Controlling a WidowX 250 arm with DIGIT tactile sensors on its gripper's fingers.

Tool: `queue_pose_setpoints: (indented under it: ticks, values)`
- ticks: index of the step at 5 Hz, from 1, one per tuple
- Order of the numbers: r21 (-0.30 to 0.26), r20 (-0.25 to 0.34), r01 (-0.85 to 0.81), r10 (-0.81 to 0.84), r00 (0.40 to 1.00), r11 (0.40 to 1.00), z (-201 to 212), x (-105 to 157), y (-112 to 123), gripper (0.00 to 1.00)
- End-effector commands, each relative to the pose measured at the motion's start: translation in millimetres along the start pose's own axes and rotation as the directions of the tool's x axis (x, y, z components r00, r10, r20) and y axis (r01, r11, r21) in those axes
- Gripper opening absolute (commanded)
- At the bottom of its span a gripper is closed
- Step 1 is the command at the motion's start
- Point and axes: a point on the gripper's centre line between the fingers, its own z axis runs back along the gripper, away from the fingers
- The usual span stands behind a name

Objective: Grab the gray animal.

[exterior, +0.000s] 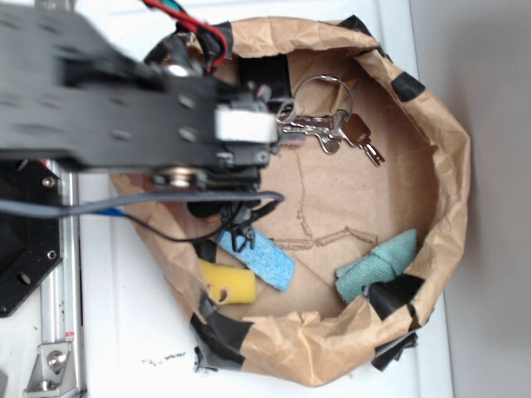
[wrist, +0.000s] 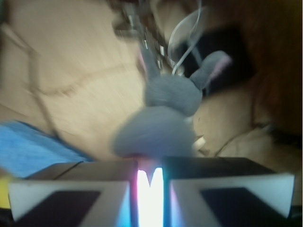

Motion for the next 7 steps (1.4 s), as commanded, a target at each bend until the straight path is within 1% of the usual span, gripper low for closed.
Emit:
queue_pose_setpoints:
  ticks: [1, 2, 3, 4, 5, 6, 7]
  values:
    - [-0.087, 0.085, 0.05, -0.043, 0.995, 0.995, 37.3, 10.8, 5.4, 1.0]
    - [-0.045, 0.076, 0.05, -0.047, 0.996, 0.998, 19.6, 6.7, 6.0, 1.0]
    - [-0.05, 0.059, -0.028, 0.031, 0.998, 0.998, 3.7, 6.8, 15.1, 1.0]
    - [-0.085, 0.091, -0.143, 0.151, 0.984, 0.986, -15.8, 12.4, 26.2, 1.0]
    - [-0.06, 0.055, -0.195, 0.199, 0.979, 0.979, -50.1, 18.1, 30.7, 1.0]
    - [-0.025, 0.023, -0.189, 0.189, 0.982, 0.982, -68.3, 19.5, 30.5, 1.0]
    - [0.012, 0.014, -0.166, 0.166, 0.986, 0.986, -80.1, 20.0, 24.6, 1.0]
